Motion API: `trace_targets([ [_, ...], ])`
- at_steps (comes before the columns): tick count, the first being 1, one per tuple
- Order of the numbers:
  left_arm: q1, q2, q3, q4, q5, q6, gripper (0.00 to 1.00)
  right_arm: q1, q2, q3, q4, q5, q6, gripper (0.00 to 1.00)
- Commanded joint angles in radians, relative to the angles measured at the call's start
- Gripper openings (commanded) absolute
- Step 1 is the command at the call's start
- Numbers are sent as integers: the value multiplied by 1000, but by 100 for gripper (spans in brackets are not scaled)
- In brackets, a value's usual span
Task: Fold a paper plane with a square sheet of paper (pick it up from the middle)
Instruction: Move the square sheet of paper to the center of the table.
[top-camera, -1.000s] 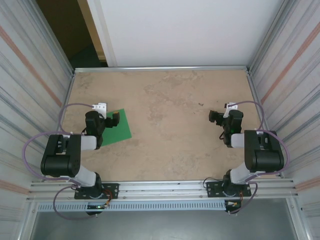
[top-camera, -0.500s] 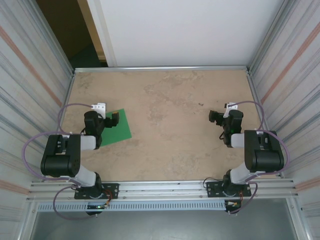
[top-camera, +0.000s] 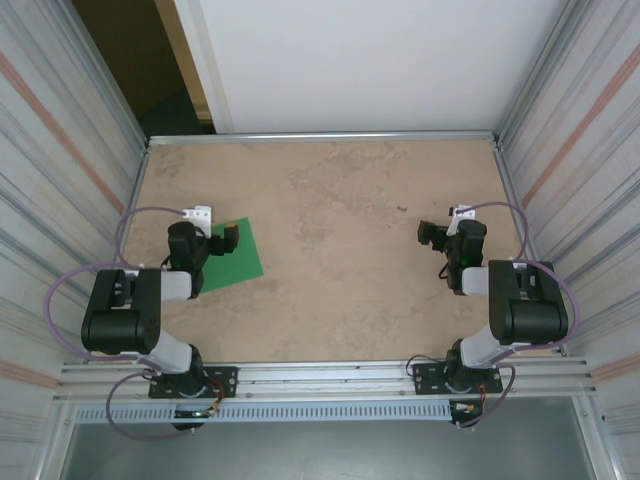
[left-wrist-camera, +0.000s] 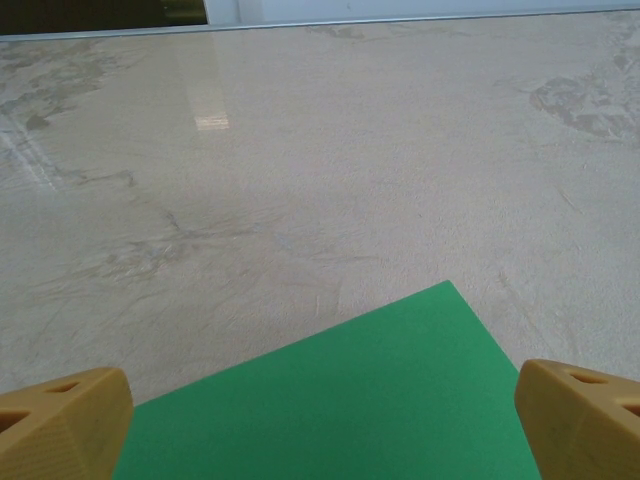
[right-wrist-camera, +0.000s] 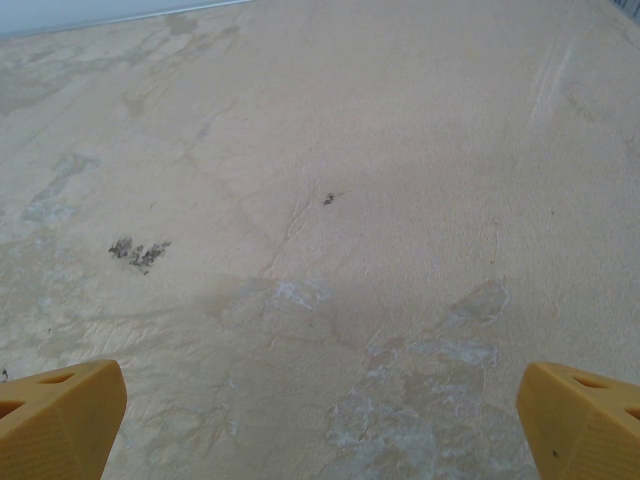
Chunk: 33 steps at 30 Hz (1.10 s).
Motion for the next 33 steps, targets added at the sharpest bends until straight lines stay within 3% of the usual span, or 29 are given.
trace_targets([
  [1, 5, -39, 24, -41, -10, -3, 99, 4, -60, 24, -52, -6, -31, 99],
  [7, 2, -187, 91, -269, -85, -32, 99, 75, -272, 102, -321, 141, -26, 99],
  [10, 2, -256, 198, -506, -142, -182, 99, 110, -357, 190, -498, 153, 26, 99],
  [14, 2, -249, 368, -820, -85, -384, 99, 137, -387, 347, -757, 120, 166, 99],
  [18, 3, -221, 388, -865, 55, -521, 99, 156, -330, 467, -906, 72, 313, 99],
  [23, 13, -174, 380, -981, 103, -645, 99, 171, -225, 546, -976, -104, 473, 99],
  [33, 32, -18, 399, -1026, 166, -650, 99, 178, -59, 595, -931, -275, 561, 99],
])
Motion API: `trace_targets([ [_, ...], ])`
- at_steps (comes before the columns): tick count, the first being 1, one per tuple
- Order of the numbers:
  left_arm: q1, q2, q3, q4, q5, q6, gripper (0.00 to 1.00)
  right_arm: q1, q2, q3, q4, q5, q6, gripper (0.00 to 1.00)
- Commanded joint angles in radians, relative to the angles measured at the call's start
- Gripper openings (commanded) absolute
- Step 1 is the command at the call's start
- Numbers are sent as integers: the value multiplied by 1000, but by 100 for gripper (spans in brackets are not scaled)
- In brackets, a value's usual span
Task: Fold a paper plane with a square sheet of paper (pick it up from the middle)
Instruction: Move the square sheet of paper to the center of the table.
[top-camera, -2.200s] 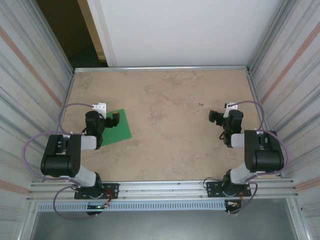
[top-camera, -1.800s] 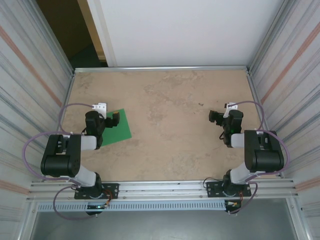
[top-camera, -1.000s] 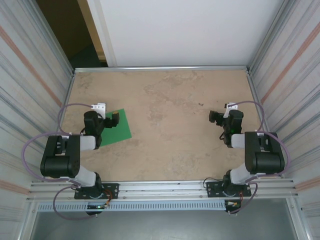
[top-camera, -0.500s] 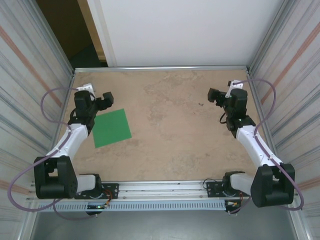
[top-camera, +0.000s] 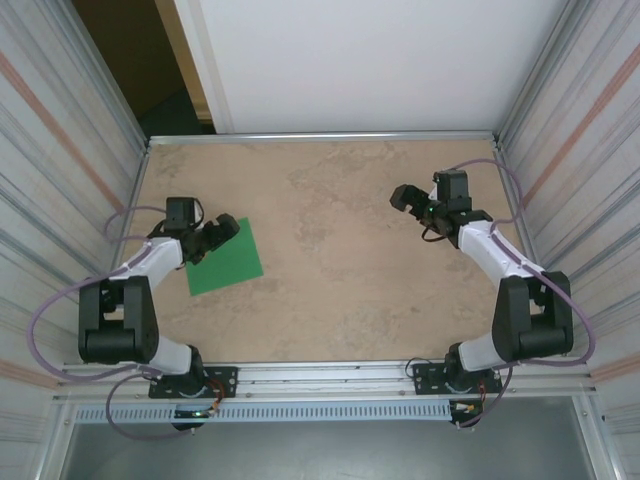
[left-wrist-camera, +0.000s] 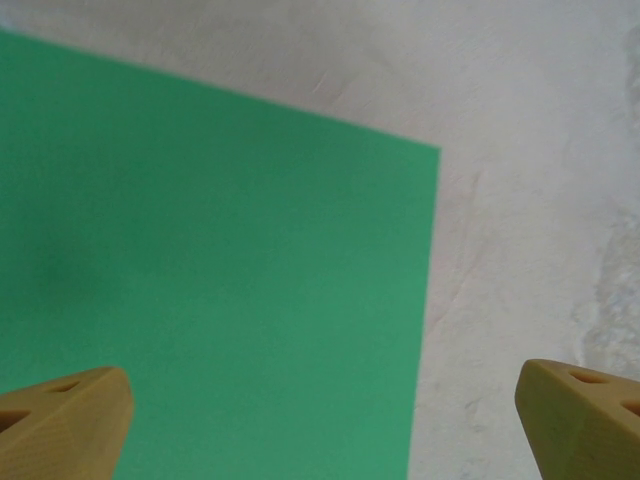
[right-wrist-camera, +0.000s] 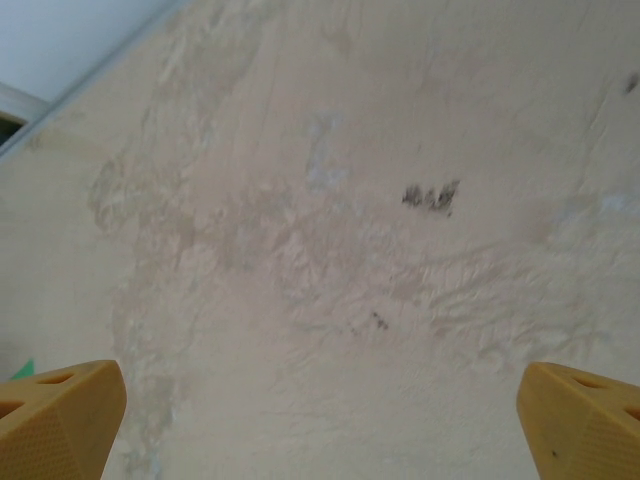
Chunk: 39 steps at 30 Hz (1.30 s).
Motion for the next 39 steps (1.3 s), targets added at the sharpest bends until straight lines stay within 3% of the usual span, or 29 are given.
trace_targets([
  [1, 16, 49, 32, -44, 35, -20, 99, 4, 32, 52, 7, -91, 60, 99],
  [12, -14, 140, 60, -62, 106, -22, 97, 23, 92, 82, 16, -127, 94, 99],
  [17, -98, 174, 67, -55, 160, -85, 97, 40, 109, 94, 6, -117, 102, 99],
  [27, -357, 261, 89, 124, 205, -411, 94, 138, 149, 72, -85, -165, 185, 97],
  [33, -489, 324, 110, 210, 171, -608, 94, 227, 187, 69, -100, -227, 204, 88],
  [39, -481, 296, 219, 152, 240, -489, 92, 309, 255, 101, -97, -259, 201, 69],
])
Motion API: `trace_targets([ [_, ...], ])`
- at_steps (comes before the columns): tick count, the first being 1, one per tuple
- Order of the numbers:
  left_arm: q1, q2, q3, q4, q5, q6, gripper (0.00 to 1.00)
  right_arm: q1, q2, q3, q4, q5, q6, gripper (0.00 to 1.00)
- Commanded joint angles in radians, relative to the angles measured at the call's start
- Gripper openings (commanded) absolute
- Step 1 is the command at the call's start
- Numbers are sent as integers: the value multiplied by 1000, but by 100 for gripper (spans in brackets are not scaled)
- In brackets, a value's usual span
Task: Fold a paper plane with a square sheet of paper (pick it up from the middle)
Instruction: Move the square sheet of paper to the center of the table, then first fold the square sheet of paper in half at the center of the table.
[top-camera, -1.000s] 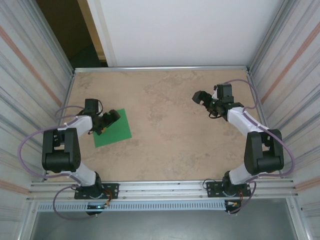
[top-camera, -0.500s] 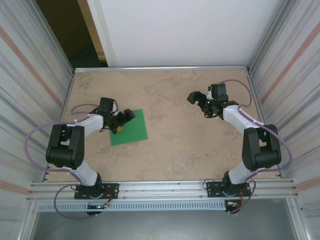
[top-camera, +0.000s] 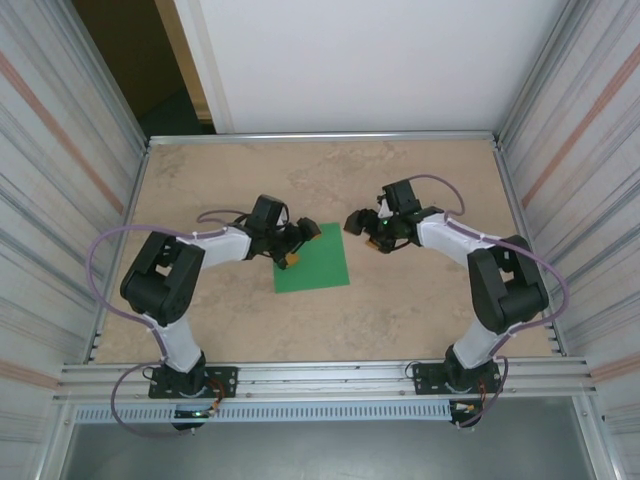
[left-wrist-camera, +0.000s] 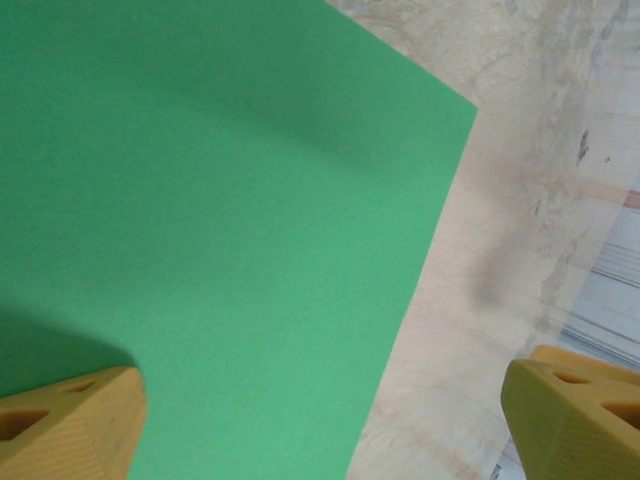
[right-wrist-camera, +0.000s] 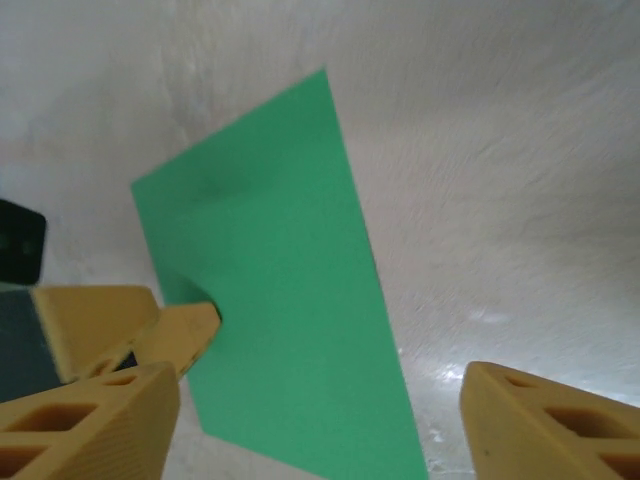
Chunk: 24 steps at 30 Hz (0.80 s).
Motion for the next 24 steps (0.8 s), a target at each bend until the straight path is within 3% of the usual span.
trace_targets([
  [1, 40, -48, 40, -82, 29, 63, 92, 40, 49, 44, -29, -40, 11, 65],
  [9, 98, -137, 47, -373, -18, 321, 89, 91, 165, 158, -94, -32, -48, 44],
  [13, 93, -124, 42, -401, -30, 349, 85, 91, 226, 219, -150, -14, -91, 42],
  [16, 90, -98, 50, -405, -40, 363, 75, 89, 267, 255, -167, -45, -108, 38],
  [24, 90, -44, 51, -353, 3, 363, 75, 89, 307, 265, -177, -57, -113, 40],
])
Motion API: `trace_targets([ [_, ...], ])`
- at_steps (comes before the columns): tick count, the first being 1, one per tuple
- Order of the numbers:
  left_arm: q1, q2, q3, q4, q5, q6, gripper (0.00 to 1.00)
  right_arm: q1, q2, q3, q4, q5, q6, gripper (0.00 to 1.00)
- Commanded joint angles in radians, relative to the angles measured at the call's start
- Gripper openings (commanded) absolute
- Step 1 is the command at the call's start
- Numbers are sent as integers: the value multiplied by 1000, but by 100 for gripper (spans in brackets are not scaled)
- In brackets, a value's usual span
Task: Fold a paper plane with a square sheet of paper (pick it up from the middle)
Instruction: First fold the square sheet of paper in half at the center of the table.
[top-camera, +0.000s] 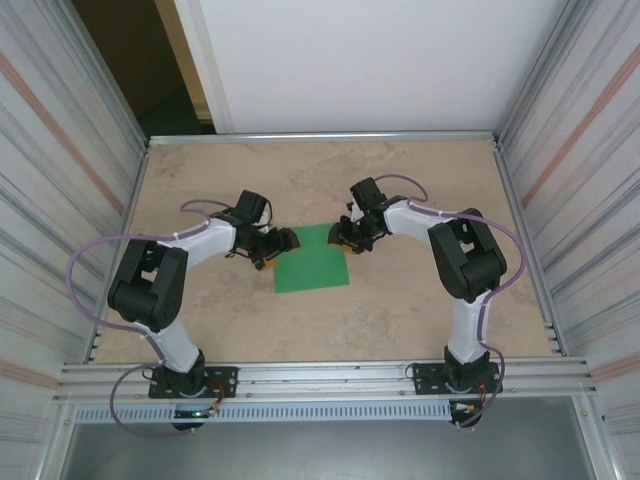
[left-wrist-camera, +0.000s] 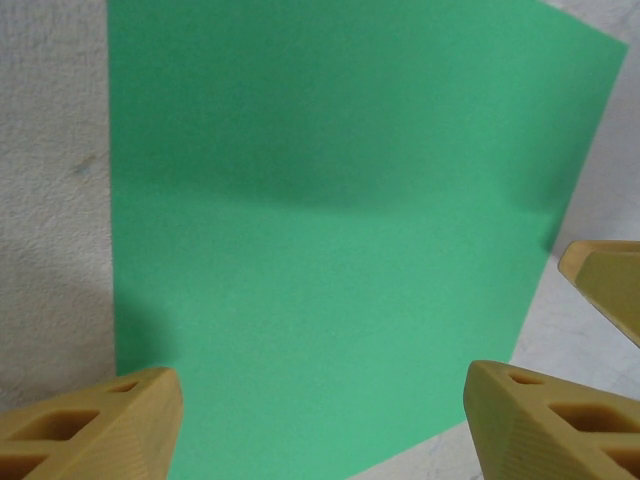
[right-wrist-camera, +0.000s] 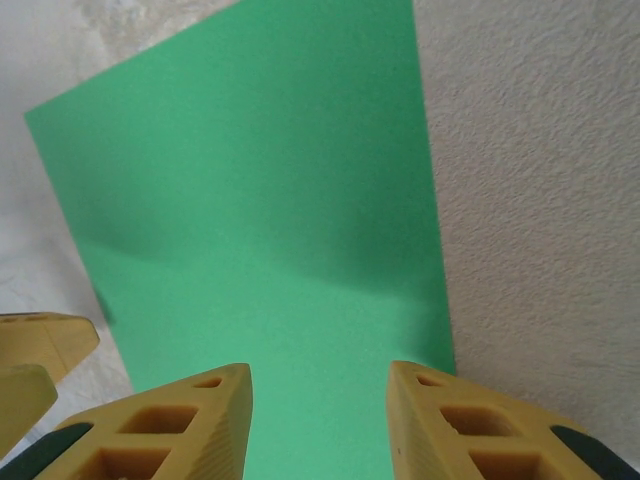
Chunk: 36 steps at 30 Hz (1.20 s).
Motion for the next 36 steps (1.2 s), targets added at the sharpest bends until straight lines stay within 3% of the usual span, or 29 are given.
trace_targets([
  [1, -3, 17, 8, 19, 22, 22, 73, 1, 27, 19, -40, -26, -24, 41],
  [3, -2, 19, -4, 34, 14, 24, 67, 1, 30, 14, -40, -23, -23, 41],
  [11, 6, 54, -50, 37, -27, 27, 65, 1, 55, -3, -44, -13, -26, 42],
  [22, 62, 67, -209, 269, 85, -41, 82, 15, 83, 20, -33, -56, -34, 49],
  [36, 77, 22, -254, 374, 138, -57, 90, 62, 140, 85, 33, -102, 31, 45],
])
